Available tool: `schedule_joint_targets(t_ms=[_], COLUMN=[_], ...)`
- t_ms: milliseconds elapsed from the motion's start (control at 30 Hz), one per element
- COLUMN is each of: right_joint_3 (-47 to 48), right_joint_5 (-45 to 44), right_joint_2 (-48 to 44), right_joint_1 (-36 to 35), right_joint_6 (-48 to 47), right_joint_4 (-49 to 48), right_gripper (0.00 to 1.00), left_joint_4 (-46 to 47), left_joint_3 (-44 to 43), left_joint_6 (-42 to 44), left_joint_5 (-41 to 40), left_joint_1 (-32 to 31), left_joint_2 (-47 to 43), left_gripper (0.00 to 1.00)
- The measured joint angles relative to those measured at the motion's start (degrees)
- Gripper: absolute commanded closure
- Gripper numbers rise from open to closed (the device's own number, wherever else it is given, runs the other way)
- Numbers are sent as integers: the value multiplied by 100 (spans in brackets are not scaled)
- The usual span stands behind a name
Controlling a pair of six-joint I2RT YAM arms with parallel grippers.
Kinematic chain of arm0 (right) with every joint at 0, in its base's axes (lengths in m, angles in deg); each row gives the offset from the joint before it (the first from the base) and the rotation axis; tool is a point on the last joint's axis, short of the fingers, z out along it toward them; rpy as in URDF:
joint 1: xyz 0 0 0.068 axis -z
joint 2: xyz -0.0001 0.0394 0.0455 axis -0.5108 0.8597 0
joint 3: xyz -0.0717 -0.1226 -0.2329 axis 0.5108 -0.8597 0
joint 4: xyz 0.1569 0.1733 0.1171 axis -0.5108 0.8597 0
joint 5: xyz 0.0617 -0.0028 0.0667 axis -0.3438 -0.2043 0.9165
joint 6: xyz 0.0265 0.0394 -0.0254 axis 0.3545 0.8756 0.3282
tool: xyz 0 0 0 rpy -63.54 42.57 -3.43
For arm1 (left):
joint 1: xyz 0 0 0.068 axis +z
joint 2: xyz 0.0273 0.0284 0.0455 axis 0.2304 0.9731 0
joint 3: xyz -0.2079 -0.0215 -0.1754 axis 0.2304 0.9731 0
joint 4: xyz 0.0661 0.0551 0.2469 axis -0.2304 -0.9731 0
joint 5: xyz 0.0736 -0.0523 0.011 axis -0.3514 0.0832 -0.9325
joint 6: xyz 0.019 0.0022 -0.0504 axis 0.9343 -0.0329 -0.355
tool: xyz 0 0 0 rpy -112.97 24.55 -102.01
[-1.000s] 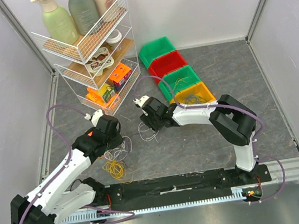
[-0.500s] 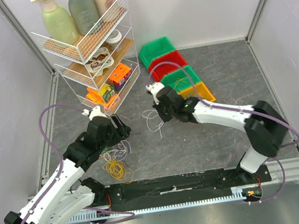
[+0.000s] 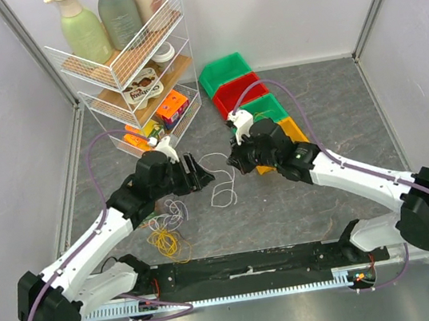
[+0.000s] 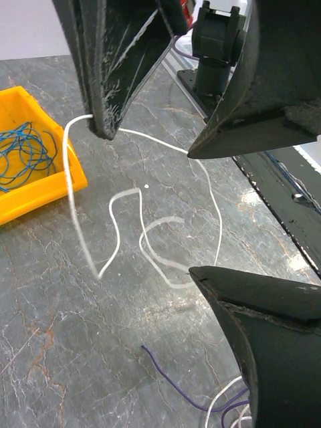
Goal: Untangle the cables
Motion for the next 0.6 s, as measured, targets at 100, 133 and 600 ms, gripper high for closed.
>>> schedule_joint_targets(t_ms=[100,133,600], right_joint_3=[-46,-48,1102], right_joint_5=[101,118,-656], right_joint_2=[-94,-129,-358], right_joint_1=[0,2,894], right_joint_6=[81,107,280], right_joint_4=[-68,-72,74], right_gripper=[100,100,100], left_joint_4=[7,-2,72], left_joint_3=[-55,-55,164], left_joint_6=[0,2,-4], left_joint_5=[22,20,-393], left_joint_1=[0,0,0], left_joint_2=[127,122,-999], left_gripper=[30,31,23])
